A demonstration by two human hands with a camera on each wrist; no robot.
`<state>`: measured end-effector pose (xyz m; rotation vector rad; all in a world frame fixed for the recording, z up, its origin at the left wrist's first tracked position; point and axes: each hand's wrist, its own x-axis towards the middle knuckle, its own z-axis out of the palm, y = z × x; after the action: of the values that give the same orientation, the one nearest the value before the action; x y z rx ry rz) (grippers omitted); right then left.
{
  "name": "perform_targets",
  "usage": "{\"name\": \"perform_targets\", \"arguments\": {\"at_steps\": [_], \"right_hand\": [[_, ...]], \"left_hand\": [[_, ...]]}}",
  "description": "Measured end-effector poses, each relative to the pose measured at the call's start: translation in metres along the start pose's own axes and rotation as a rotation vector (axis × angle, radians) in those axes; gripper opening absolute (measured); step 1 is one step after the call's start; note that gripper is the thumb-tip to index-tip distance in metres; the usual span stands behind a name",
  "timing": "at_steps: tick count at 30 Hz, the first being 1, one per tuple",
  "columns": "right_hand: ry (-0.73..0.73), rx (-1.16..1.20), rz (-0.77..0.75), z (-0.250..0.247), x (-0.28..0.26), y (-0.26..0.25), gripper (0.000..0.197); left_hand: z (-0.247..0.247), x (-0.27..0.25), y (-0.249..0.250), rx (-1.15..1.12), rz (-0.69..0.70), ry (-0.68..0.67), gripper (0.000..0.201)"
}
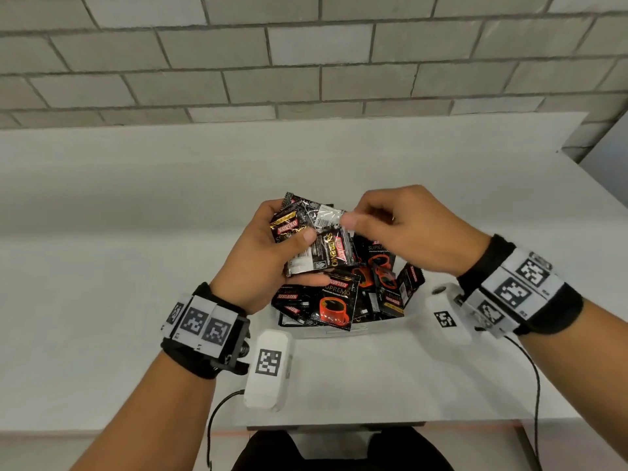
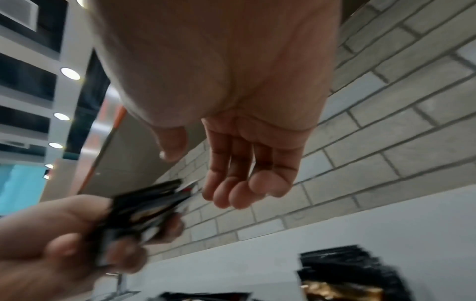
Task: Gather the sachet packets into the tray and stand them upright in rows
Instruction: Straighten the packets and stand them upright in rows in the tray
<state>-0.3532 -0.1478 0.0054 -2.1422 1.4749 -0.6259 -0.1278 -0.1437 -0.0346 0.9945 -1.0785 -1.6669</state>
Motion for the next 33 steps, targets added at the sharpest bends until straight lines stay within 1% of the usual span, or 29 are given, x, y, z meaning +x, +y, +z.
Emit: {"name": "perform_targets", "arguments": {"at_steps": [1,2,3,4,6,8,9,10,11,12,13,15,17,19,21,23,25,27,28,31,32,33], "right_hand": [[-0.030,0.021,0.011,0.005,-0.004,-0.008,0.043],[-0.047,0.020,0.014,0.010,-0.006,-0.012,0.041],[-0.051,0.012,0.016,0.015,-0.007,-0.013,0.036],[-0.047,0.017,0.028,0.018,-0.008,-0.013,0.029],[-0.027,0.124,0.084,0.022,-0.011,-0.008,0.019],[0.004,0.196,0.138,0.023,-0.019,-0.002,0.019],[0.036,0.225,0.157,0.024,-0.024,0.001,0.019],[0.096,0.263,0.167,0.024,-0.028,0.003,0.016],[0.172,0.312,0.163,0.025,-0.031,0.005,0.008],[0.261,0.364,0.144,0.024,-0.035,0.005,0.006],[0.350,0.418,0.111,0.024,-0.038,0.006,0.015],[0.449,0.525,0.036,0.023,-0.046,0.004,0.024],[0.428,0.592,-0.029,0.022,-0.053,0.000,0.027],[0.366,0.545,-0.063,0.024,-0.056,0.001,0.033],[0.294,0.492,-0.074,0.030,-0.057,0.006,0.040],[0.228,0.536,-0.063,0.033,-0.058,0.007,0.038],[0.194,0.547,-0.035,0.036,-0.057,0.008,0.033],[0.219,0.429,-0.005,0.039,-0.055,0.007,0.022],[0.236,0.385,0.015,0.040,-0.053,0.007,0.022],[0.255,0.438,0.132,0.039,-0.047,0.006,0.043],[0.265,0.434,0.173,0.036,-0.046,0.007,0.046],[0.277,0.430,0.210,0.030,-0.044,0.010,0.043]], "left_hand": [[0.003,0.000,0.001,-0.020,-0.001,-0.009,0.046],[0.005,0.001,0.001,-0.033,-0.002,-0.015,0.048],[0.006,0.001,0.001,-0.044,-0.007,-0.019,0.048],[0.007,0.001,0.001,-0.056,-0.016,-0.023,0.044],[0.004,0.001,-0.001,-0.094,-0.046,-0.015,0.030],[0.001,0.000,-0.002,-0.130,-0.069,0.012,0.023],[-0.001,-0.001,-0.002,-0.130,-0.068,0.027,0.022],[-0.003,-0.002,-0.002,-0.112,-0.062,0.042,0.022],[-0.006,-0.003,-0.003,-0.075,-0.052,0.059,0.022],[-0.008,-0.003,-0.003,-0.026,-0.043,0.075,0.022],[-0.009,-0.004,-0.004,0.024,-0.037,0.083,0.022],[-0.007,-0.006,-0.005,0.091,-0.044,0.055,0.025],[-0.003,-0.009,-0.006,0.138,-0.058,-0.004,0.028],[0.003,-0.011,-0.006,0.176,-0.070,-0.040,0.029],[0.008,-0.011,-0.008,0.190,-0.076,-0.064,0.031],[0.012,-0.011,-0.009,0.180,-0.081,-0.076,0.030],[0.014,-0.011,-0.009,0.158,-0.094,-0.073,0.028],[0.014,-0.011,-0.011,0.147,-0.100,-0.081,0.029],[0.014,-0.011,-0.012,0.149,-0.100,-0.091,0.029],[0.013,-0.010,-0.016,0.196,-0.071,-0.100,0.035],[0.012,-0.010,-0.017,0.229,-0.041,-0.083,0.037],[0.009,-0.010,-0.017,0.262,-0.005,-0.053,0.038]]}}
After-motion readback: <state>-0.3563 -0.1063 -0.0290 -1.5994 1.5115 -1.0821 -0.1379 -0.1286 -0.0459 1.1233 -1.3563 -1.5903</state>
